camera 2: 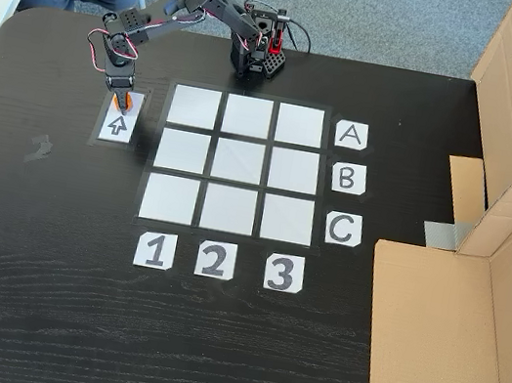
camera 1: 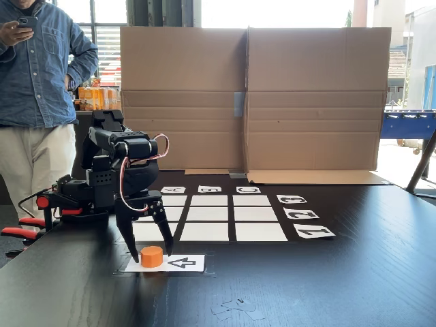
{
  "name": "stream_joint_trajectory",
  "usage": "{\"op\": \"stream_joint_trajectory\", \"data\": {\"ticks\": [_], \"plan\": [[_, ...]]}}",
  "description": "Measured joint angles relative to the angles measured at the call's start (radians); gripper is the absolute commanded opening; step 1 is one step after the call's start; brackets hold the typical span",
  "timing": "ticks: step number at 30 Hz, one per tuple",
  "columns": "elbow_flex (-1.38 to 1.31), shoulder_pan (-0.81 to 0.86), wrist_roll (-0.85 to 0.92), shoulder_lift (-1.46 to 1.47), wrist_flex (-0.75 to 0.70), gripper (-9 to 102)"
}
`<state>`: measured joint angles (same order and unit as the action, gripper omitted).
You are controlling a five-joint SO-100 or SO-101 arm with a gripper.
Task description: Pick up the round, orange token and place it in the grid on square A1.
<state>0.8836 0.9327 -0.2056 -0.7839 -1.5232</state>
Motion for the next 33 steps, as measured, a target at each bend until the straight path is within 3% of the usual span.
{"op": "stream_joint_trajectory", "data": {"ticks": [19,33], "plan": [[0.000,0.000,-0.032,-0.005,0.000,9],[0.003,0.000,-0.051,-0.250,-0.017,9]]}}
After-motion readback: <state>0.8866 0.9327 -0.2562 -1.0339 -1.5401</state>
